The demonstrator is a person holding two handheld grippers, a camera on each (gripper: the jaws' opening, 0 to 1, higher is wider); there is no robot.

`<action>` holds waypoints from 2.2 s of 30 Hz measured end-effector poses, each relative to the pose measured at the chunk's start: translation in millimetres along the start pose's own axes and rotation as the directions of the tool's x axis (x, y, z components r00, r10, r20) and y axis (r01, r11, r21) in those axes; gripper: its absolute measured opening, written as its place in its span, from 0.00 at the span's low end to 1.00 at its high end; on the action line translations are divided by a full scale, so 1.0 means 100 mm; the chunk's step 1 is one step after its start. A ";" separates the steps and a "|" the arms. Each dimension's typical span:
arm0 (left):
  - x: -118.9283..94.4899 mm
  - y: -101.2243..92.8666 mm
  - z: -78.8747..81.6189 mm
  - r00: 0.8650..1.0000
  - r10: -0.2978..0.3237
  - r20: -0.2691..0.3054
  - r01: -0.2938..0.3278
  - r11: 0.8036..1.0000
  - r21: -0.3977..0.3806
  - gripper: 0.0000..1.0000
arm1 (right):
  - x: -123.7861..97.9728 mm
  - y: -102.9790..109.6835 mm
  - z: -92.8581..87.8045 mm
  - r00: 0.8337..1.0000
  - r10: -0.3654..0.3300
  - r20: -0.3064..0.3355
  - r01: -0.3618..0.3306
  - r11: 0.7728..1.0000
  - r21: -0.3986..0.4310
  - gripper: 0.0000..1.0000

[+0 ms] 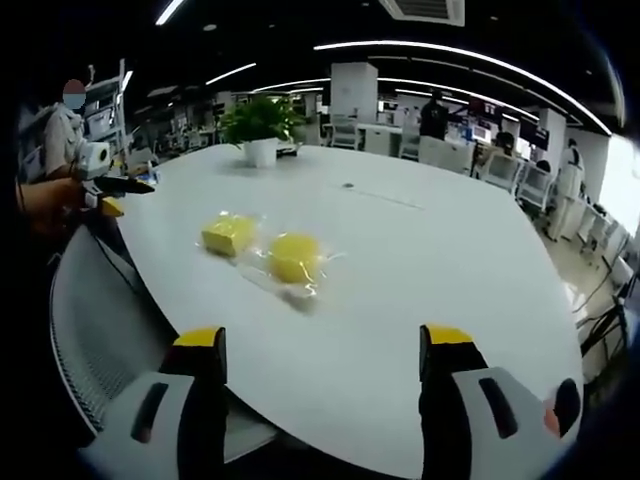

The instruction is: Compare the silicone blocks by pressing each to a similar depth, holding the contact briefly, and releasing to observe deformation and rebound differences across the visible hardness samples.

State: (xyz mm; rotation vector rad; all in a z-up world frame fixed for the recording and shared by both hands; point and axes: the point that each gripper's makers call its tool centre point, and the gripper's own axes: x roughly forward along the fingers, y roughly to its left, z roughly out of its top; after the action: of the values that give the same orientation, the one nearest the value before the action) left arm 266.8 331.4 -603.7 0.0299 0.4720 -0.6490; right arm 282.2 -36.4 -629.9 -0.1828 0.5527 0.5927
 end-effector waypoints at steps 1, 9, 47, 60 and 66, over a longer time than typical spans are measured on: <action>0.00 0.00 0.02 1.000 -0.001 0.000 0.001 1.000 0.001 0.87 | 0.00 0.00 0.00 1.000 0.001 -0.003 -0.001 1.000 -0.002 0.72; 0.05 0.08 0.21 0.999 -0.011 0.033 0.012 0.999 -0.030 0.78 | -0.02 0.01 -0.03 1.000 0.001 -0.017 -0.001 1.000 -0.003 0.68; 0.99 0.81 0.24 0.996 -0.026 -0.089 -0.012 0.916 -0.402 0.56 | -0.06 -0.09 -0.10 0.997 -0.048 -0.052 0.050 0.998 0.028 0.59; 1.44 0.90 -0.08 0.980 -0.074 -0.185 -0.016 0.896 -0.443 0.52 | -0.12 -0.12 -0.21 0.992 -0.077 -0.096 0.080 0.996 0.026 0.59; 1.51 0.93 -0.13 0.978 -0.084 -0.192 -0.013 0.891 -0.455 0.51 | -0.12 -0.14 -0.25 0.990 -0.084 -0.116 0.086 0.996 0.018 0.58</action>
State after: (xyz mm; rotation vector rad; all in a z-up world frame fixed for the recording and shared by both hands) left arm 421.5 320.9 -691.4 -0.3608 0.8205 -0.5604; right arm 271.1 -61.9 -644.2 -0.2190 0.6598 0.4948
